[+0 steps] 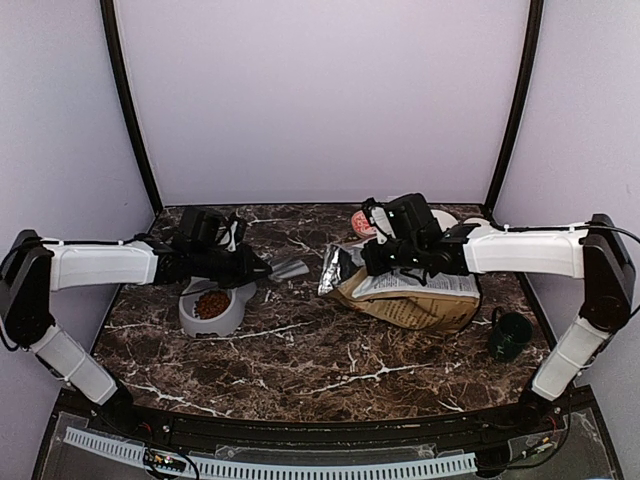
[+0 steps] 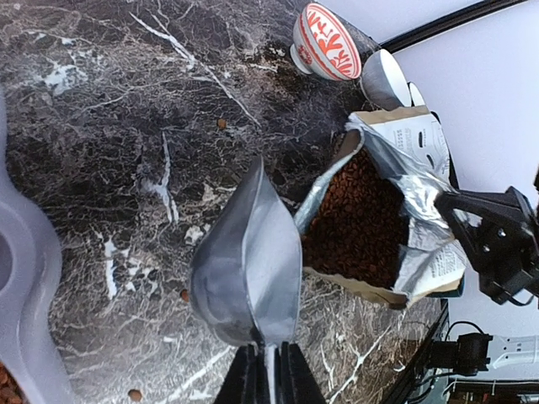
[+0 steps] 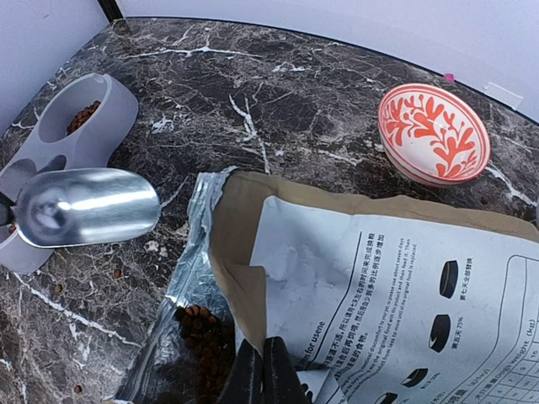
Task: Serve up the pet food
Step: Place the spatula at the center of the board.
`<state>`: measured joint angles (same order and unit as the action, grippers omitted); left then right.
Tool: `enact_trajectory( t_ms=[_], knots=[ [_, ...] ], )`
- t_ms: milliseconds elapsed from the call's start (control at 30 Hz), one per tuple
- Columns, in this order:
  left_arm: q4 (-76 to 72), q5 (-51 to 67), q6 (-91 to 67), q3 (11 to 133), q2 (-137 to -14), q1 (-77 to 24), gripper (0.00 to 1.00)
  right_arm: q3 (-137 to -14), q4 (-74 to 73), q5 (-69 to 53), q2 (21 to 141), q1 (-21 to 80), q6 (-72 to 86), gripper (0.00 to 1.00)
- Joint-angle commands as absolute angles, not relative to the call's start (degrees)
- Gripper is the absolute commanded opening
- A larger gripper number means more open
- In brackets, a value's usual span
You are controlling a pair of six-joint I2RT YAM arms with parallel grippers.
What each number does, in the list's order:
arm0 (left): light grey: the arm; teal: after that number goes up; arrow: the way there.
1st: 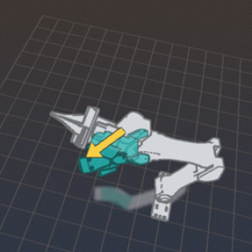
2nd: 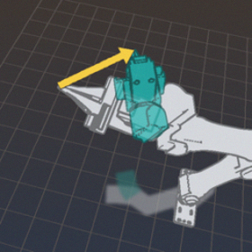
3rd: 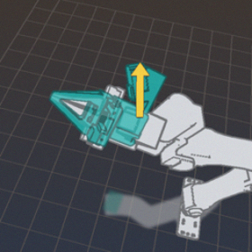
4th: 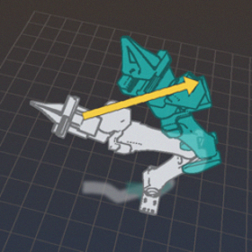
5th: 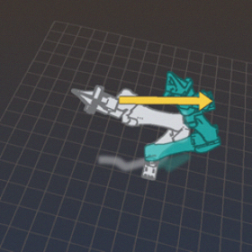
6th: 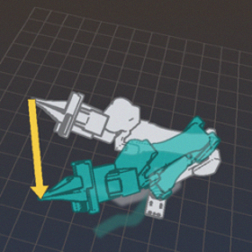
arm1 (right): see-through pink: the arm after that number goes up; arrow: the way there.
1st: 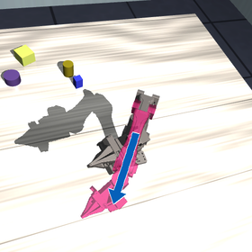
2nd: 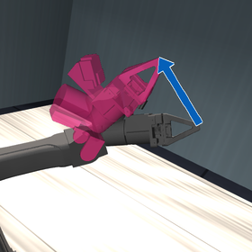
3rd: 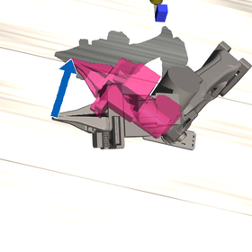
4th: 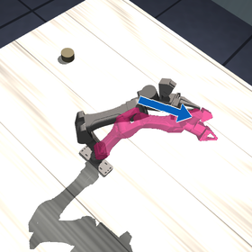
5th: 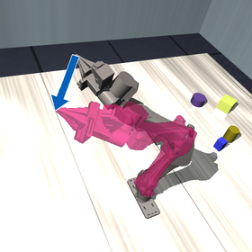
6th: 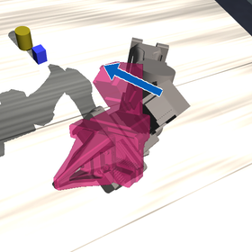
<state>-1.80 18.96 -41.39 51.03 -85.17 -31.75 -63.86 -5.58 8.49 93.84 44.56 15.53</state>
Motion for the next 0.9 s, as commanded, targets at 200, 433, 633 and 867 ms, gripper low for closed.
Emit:
enact_trajectory(
  t_ms=[200,433,633,867],
  knots=[
    [-17.1,20.7,-45.0,54.5,-96.5,-32.7,0.0,-63.9,-8.2,11.2,87.1,43.9,19.7,0.0],
    [-21.8,22.6,-46.3,52.2,-102.0,-33.3,0.01,-65.0,-9.8,12.2,87.3,44.3,20.3,0.0],
    [-23.7,22.1,-46.3,49.4,-103.6,-33.8,0.03,-65.7,-11.1,13.3,87.8,44.3,20.6,0.0],
    [-24.6,20.7,-45.8,46.8,-103.7,-34.5,0.1,-67.4,-11.7,13.4,87.8,44.7,21.4,0.0]
  ],
)
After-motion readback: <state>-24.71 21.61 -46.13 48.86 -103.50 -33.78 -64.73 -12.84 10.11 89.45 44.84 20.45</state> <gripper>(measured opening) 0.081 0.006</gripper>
